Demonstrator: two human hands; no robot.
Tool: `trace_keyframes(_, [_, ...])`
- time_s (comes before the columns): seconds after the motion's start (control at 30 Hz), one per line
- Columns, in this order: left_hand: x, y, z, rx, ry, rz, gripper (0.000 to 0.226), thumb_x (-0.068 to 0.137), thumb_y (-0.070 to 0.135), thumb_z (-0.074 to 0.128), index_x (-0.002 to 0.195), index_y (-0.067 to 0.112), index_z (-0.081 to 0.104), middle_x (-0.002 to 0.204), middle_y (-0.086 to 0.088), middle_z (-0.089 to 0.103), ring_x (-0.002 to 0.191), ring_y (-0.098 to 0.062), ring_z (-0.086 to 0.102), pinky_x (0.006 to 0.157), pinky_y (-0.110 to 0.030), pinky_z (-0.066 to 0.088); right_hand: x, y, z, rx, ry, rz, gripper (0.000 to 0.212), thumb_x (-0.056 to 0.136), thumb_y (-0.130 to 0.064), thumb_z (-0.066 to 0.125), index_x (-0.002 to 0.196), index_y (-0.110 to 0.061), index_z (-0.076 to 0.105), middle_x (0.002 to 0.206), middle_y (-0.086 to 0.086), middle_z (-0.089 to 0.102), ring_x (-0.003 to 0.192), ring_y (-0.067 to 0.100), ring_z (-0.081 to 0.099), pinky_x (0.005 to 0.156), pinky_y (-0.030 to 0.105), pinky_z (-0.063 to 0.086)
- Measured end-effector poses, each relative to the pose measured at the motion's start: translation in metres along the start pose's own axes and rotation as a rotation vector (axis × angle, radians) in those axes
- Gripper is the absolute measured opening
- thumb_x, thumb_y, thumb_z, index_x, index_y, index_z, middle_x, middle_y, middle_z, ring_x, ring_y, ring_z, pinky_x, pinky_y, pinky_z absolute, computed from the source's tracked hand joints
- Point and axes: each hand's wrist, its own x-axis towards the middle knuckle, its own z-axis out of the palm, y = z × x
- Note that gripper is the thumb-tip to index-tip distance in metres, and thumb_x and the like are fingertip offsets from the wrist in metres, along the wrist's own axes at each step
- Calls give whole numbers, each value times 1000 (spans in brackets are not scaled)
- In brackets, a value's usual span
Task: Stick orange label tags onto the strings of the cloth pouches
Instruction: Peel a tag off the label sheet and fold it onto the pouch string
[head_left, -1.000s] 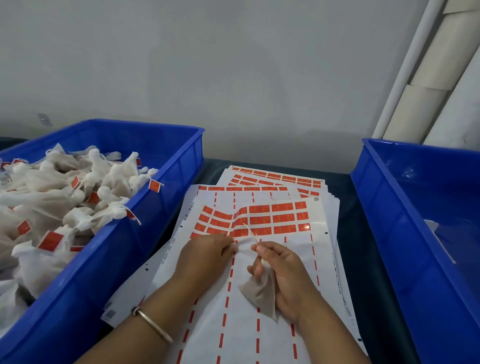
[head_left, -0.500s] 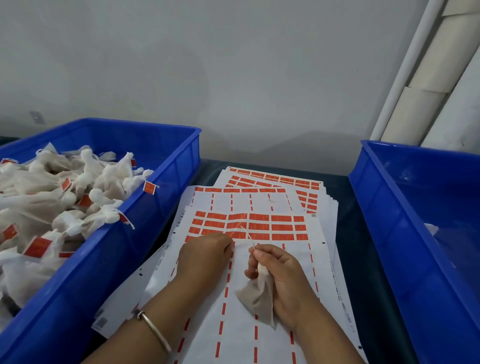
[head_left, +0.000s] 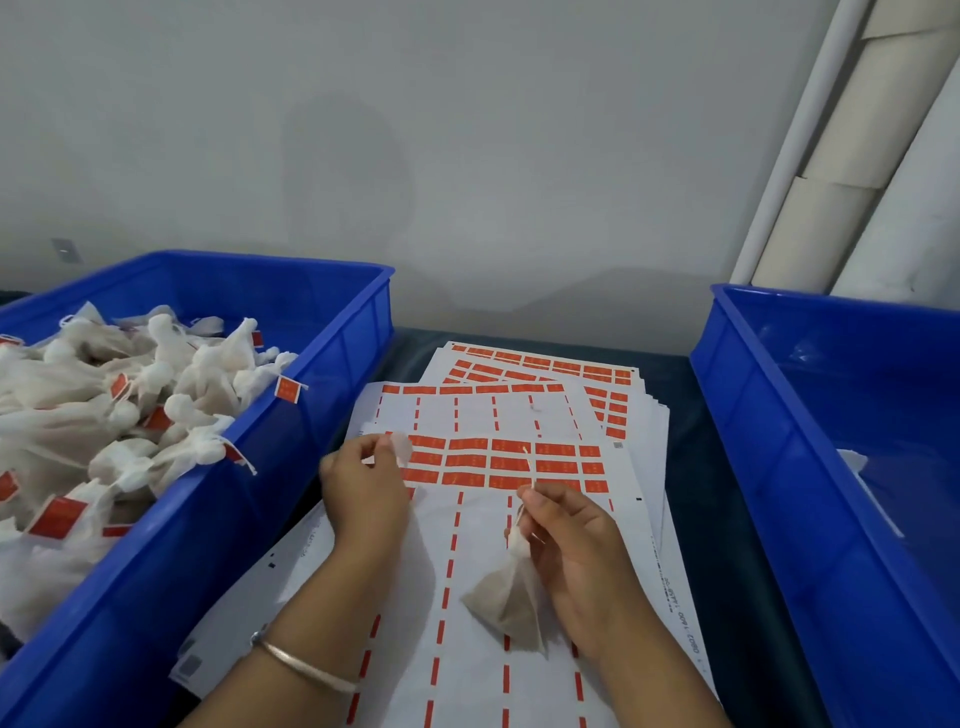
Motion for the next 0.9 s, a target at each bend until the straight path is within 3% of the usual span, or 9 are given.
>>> trace_keyframes(0.1, [-34,16,10,-161,-162,-109,15,94,32,50,79,31,50,84,12,56,70,-12,58,49,-17,42,-1,-3,-2,-37,23,-55,21,86,-16,63,73,-26,76,67,2,67,66,14,63,76,28,55])
trace_keyframes(0.2, [-71,22,23,-226,-353,-171,15,93,35,50,80,29,53,80,8,61,70,-15,62,48,-17,44,-3,-7,-5,-125,76,-126,22,86,-15,64,75,-29,75,63,-3,67,59,11,63,70,25,51])
trace_keyframes(0.37, [-93,13,26,-251,-541,-146,22,95,39,43,82,28,58,80,9,64,75,-13,62,53,-14,43,-1,-8,-12,-247,193,-222,19,82,-20,70,77,-39,74,88,-19,72,89,12,68,71,19,52])
trace_keyframes(0.53, [-92,9,21,-285,-666,-136,26,94,40,45,87,24,63,70,5,67,72,-16,64,75,-32,56,1,-7,-15,-253,248,-223,11,84,-26,67,78,-33,73,86,-18,72,89,14,68,71,16,50])
trace_keyframes(0.63, [-93,11,19,-288,-647,-121,24,94,37,47,82,23,63,59,10,63,67,-15,62,68,-26,56,0,-8,-14,-250,265,-232,19,85,-25,65,77,-41,72,86,-18,72,89,18,68,77,25,53])
trace_keyframes(0.73, [-93,15,15,-317,-636,-143,23,92,33,51,76,22,63,61,6,62,65,-17,60,48,-15,49,-1,-9,-15,-218,279,-256,23,85,-24,66,77,-45,71,88,-16,72,90,21,67,83,32,55])
trace_keyframes(0.9, [-93,21,12,-327,-651,-161,16,91,28,54,77,26,61,74,-3,61,62,-18,56,40,-11,42,-1,-9,-15,-195,292,-284,26,86,-23,64,77,-46,70,89,-18,72,89,19,68,77,27,54])
